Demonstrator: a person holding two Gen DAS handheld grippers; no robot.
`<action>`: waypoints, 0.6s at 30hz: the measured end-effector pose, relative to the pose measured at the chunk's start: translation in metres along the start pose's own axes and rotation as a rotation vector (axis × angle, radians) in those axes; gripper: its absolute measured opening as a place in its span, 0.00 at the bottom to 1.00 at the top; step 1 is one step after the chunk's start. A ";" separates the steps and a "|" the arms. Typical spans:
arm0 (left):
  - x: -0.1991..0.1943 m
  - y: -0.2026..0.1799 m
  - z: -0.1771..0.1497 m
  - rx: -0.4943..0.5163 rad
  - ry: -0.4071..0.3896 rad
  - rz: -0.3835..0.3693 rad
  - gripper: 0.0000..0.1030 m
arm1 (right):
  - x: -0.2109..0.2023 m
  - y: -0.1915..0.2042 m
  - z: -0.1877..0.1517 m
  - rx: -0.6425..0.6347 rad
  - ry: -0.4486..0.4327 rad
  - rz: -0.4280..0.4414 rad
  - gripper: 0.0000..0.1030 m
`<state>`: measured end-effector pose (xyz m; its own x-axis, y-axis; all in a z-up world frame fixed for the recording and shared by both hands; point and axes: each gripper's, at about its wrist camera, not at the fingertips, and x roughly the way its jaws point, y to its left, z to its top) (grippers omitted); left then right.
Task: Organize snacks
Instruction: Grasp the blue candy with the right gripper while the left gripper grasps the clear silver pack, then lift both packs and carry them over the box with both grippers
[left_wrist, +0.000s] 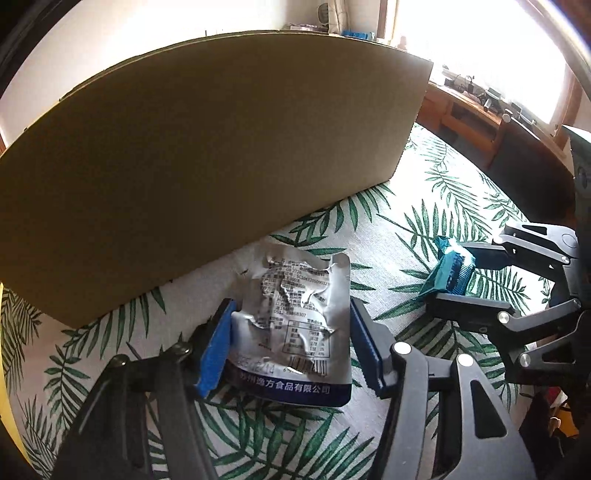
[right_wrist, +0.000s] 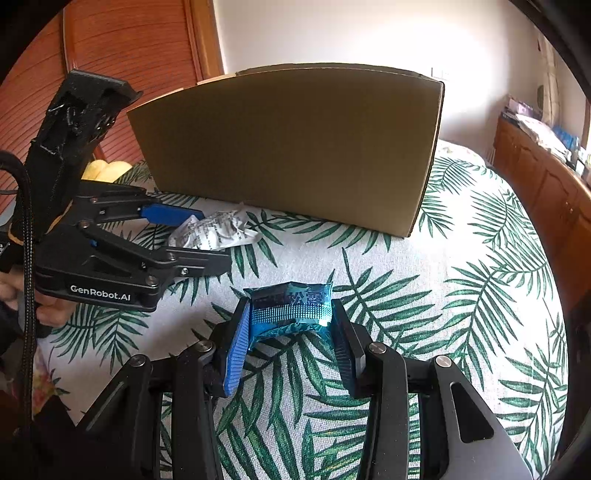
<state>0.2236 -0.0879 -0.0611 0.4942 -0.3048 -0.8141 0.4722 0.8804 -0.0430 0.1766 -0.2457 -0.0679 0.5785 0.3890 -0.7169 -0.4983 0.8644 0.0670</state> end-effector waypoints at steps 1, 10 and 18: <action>-0.001 0.000 -0.001 -0.004 -0.002 -0.001 0.58 | 0.000 0.000 0.000 0.001 -0.001 0.000 0.40; -0.014 0.002 0.000 -0.048 -0.046 -0.004 0.58 | -0.001 0.000 0.000 0.002 -0.006 -0.006 0.40; -0.048 0.004 0.006 -0.077 -0.142 -0.013 0.58 | -0.006 0.000 -0.001 0.005 -0.036 -0.025 0.40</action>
<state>0.2063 -0.0718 -0.0181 0.5891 -0.3600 -0.7235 0.4246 0.8996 -0.1019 0.1733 -0.2484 -0.0643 0.6137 0.3786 -0.6929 -0.4800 0.8756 0.0534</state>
